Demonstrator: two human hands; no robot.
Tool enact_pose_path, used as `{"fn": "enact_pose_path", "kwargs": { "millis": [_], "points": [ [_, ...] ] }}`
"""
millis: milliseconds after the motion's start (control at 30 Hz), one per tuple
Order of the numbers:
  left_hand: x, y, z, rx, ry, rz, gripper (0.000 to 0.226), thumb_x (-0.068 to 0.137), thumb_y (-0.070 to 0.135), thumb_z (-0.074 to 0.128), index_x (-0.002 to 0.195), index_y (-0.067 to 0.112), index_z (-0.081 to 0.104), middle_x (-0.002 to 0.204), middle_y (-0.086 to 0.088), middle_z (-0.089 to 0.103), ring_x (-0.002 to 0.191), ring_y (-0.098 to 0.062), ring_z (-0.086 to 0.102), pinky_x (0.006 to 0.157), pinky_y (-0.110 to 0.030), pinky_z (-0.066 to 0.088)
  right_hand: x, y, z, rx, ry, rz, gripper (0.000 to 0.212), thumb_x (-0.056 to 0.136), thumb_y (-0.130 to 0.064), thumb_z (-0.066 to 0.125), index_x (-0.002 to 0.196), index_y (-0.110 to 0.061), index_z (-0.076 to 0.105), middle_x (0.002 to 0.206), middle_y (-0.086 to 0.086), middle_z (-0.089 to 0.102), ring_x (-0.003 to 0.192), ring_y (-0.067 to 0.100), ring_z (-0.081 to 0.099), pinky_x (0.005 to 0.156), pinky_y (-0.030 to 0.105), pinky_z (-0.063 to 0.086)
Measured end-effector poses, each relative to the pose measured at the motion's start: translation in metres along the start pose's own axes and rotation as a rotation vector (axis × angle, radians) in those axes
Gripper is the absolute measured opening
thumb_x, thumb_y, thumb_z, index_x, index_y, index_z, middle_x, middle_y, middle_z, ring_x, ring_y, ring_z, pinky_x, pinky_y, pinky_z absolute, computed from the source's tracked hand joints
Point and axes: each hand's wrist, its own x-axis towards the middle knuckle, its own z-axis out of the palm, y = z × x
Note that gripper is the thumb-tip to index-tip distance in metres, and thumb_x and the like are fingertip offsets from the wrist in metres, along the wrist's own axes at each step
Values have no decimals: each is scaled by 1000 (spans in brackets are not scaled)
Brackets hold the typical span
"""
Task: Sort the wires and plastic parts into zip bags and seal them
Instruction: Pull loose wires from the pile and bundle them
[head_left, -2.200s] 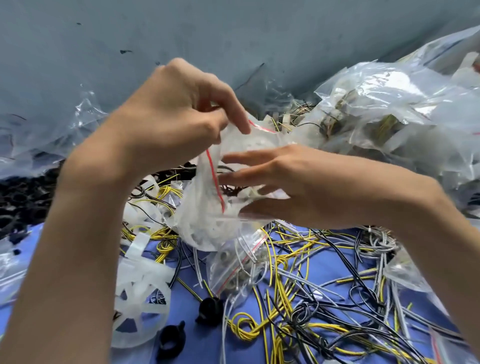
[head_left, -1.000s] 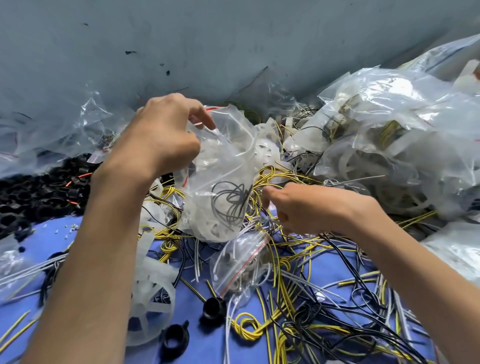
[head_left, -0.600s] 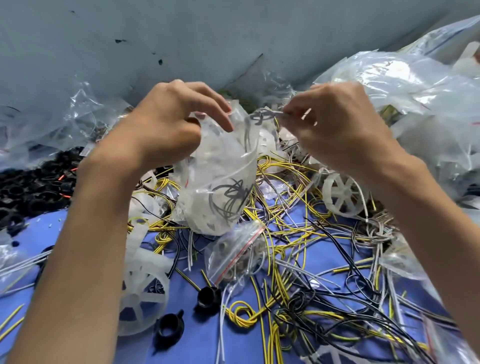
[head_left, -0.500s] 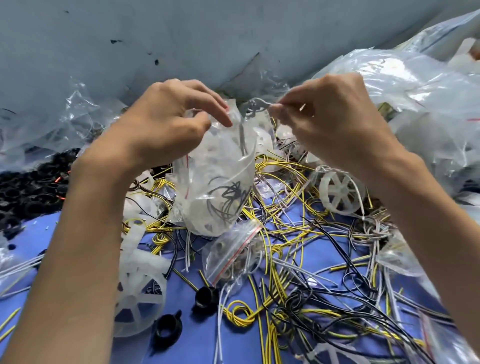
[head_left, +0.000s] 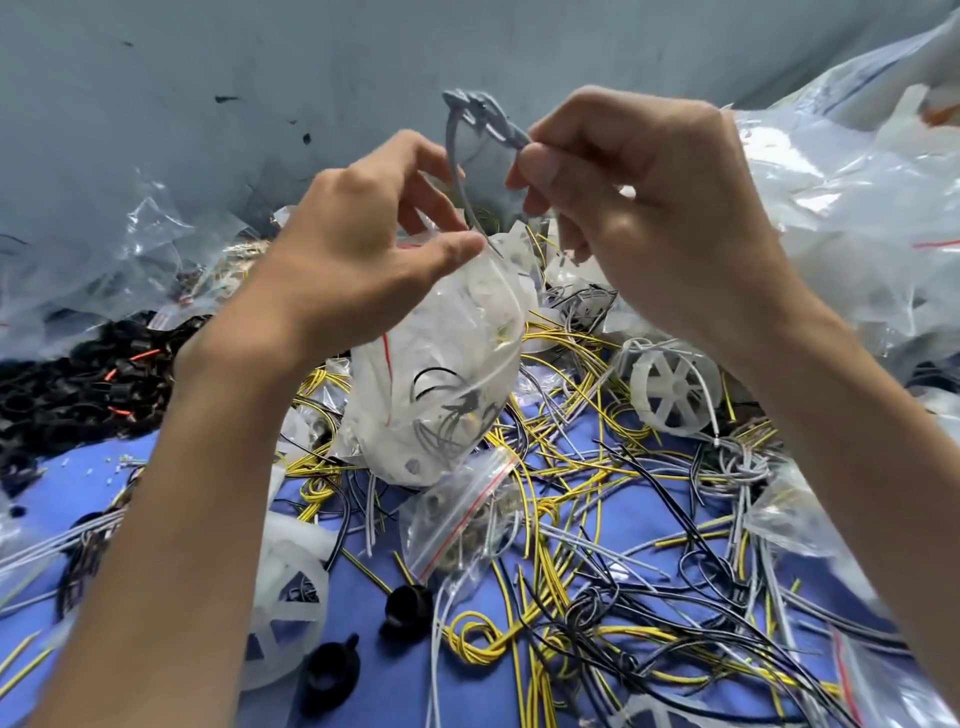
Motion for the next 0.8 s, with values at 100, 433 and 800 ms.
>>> {"fn": "enact_pose_path", "kwargs": {
  "millis": [100, 433, 800],
  "points": [
    [1, -1, 4, -16, 45, 44, 19, 87, 26, 67, 105, 26, 61, 82, 17, 63, 70, 3, 56, 61, -3, 37, 0, -1, -1, 44, -32, -38, 12, 89, -17, 54, 82, -12, 63, 70, -12, 58, 56, 0, 52, 61, 24, 43],
    [-2, 0, 1, -171, -9, 111, 7, 87, 25, 65, 86, 20, 69, 84, 0, 70, 85, -18, 68, 80, -41, 55, -1, 2, 2, 115, -175, -48, 9, 82, -18, 66, 90, -16, 70, 68, -10, 60, 58, 10, 56, 62, 21, 44],
    [-3, 1, 2, -274, -102, 99, 14, 86, 16, 69, 79, 28, 68, 81, 14, 72, 80, -11, 70, 79, -31, 57, -1, 13, 3, 22, -155, 98, 27, 77, -21, 73, 102, -13, 68, 65, -12, 62, 58, 9, 58, 66, 33, 52]
  ]
}}
